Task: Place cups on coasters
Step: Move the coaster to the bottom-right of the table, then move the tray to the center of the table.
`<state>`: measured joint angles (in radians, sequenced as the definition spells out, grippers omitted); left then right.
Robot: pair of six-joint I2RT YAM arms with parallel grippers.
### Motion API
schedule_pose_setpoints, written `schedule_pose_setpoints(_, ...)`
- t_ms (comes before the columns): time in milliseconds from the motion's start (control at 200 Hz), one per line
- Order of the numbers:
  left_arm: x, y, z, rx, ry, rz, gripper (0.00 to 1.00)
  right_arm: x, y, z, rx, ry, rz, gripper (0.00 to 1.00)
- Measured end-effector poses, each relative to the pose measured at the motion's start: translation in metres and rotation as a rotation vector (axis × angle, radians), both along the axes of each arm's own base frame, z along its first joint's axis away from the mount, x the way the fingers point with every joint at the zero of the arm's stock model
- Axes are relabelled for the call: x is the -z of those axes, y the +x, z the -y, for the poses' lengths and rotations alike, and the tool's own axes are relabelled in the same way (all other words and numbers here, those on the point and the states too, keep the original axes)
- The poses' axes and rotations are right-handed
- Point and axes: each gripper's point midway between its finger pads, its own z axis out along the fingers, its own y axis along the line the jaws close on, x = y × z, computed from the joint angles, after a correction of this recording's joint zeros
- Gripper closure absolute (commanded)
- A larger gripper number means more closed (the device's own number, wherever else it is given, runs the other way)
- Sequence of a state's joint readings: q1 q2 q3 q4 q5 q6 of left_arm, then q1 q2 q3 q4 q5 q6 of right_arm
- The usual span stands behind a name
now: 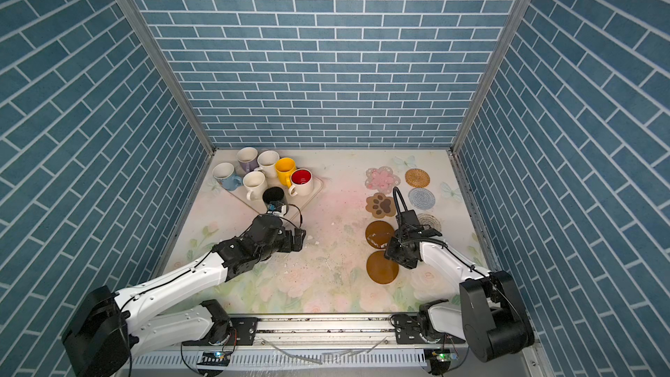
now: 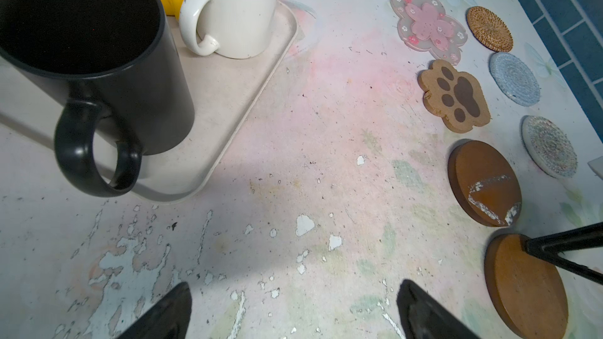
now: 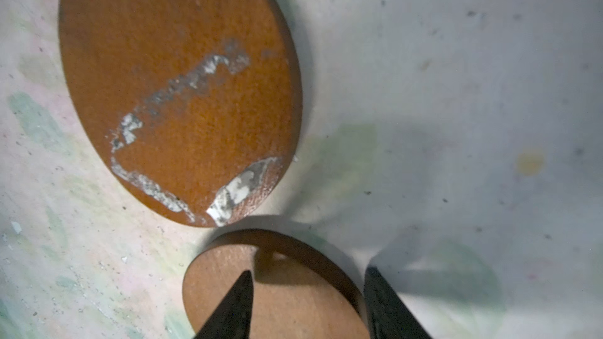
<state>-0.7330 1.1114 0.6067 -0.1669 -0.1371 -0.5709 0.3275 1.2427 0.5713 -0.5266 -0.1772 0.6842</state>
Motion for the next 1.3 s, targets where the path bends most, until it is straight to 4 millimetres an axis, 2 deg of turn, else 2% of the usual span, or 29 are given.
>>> schedule_pose_setpoints(90,0.000,0.000,0.000,0.000,0.000,0.000,0.01,-0.003,-0.006,0.005,0.004,-0.020,-0.013,0.40)
schedule_pose_setpoints(180,0.000,0.000,0.000,0.000,0.002,-0.001,0.01,-0.015,-0.003,0.005,0.005,-0.024,0.000,0.39)
schedule_pose_setpoints(410,-0.009,0.002,-0.003,0.004,0.039,0.006,0.01,-0.074,0.035,-0.008,-0.045,0.012,0.152,0.34)
schedule_pose_setpoints(575,-0.036,0.007,-0.005,0.009,0.068,0.049,0.01,-0.121,0.061,-0.017,-0.106,0.023,0.291,0.30)
schedule_pose_setpoints(715,-0.066,0.013,-0.014,-0.015,0.088,0.093,0.01,-0.144,0.074,-0.022,-0.146,0.031,0.370,0.31)
schedule_pose_setpoints(870,-0.090,0.020,-0.032,-0.068,0.117,0.124,0.01,-0.158,0.087,-0.035,-0.189,0.039,0.422,0.33)
schedule_pose_setpoints(965,-0.098,0.021,-0.045,-0.098,0.125,0.130,0.04,-0.165,0.095,-0.048,-0.225,0.037,0.441,0.36)
schedule_pose_setpoints(1165,-0.096,0.026,-0.073,-0.165,0.130,0.102,0.32,-0.173,0.107,-0.082,-0.316,0.038,0.496,0.44)
schedule_pose_setpoints(1300,-0.090,0.028,-0.085,-0.200,0.138,0.081,0.39,-0.164,0.113,-0.102,-0.355,0.036,0.502,0.45)
